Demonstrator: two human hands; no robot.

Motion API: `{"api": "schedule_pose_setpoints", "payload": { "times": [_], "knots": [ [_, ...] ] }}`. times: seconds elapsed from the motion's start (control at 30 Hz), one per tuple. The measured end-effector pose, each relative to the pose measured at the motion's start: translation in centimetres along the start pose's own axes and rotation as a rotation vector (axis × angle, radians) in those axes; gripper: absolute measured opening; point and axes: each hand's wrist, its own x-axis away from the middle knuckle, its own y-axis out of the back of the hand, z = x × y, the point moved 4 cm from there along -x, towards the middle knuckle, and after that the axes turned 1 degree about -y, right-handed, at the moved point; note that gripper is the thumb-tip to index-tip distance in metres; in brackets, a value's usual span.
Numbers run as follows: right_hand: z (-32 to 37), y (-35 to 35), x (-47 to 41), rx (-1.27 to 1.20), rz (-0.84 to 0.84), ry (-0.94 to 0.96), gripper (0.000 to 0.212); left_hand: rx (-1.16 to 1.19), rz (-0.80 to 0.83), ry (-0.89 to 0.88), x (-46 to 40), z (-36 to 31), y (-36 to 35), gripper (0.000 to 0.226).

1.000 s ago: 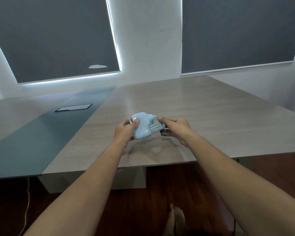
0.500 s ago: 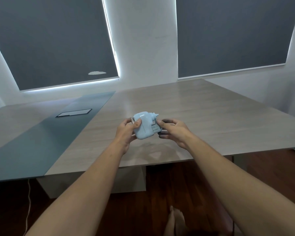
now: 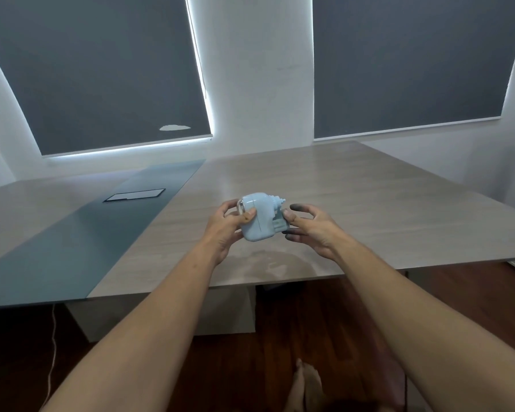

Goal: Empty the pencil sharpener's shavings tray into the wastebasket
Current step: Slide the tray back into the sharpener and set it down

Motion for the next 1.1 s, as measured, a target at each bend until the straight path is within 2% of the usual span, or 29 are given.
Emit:
{"api": "schedule_pose_setpoints", "payload": {
  "times": [0.17, 0.43, 0.6, 0.83, 1.0, 1.1],
  "knots": [
    [0.2, 0.0, 0.3, 0.061, 0.048, 0.001, 0.061, 0.001, 0.023, -0.005, 0.2, -0.1, -0.1, 0.045],
    [-0.7, -1.9, 0.4, 0.024, 0.003, 0.038, 0.093, 0.028, 0.01, -0.018, 0.6, -0.6, -0.8, 0.045],
    [-1.0, -2.8, 0.1, 0.042, 0.005, -0.006, 0.094, 0.008, -0.041, -0.016, 1.2, -0.9, 0.2, 0.044],
    [-2.3, -6.1, -1.3, 0.273, -0.049, -0.032, 0.077, -0.134, -0.354, -0.035, 2.8, 0.0, 5.1, 0.063],
    [-3.5, -6.9, -2.6, 0.399, -0.118, -0.012, 0.066, -0.429, -0.697, -0.065, 4.0, 0.3, 10.1, 0.061],
    [-3.6, -6.7, -3.1, 0.491, -0.186, 0.026, 0.06, -0.522, -0.818, -0.075, 4.7, 0.7, 12.3, 0.064]
  ]
}}
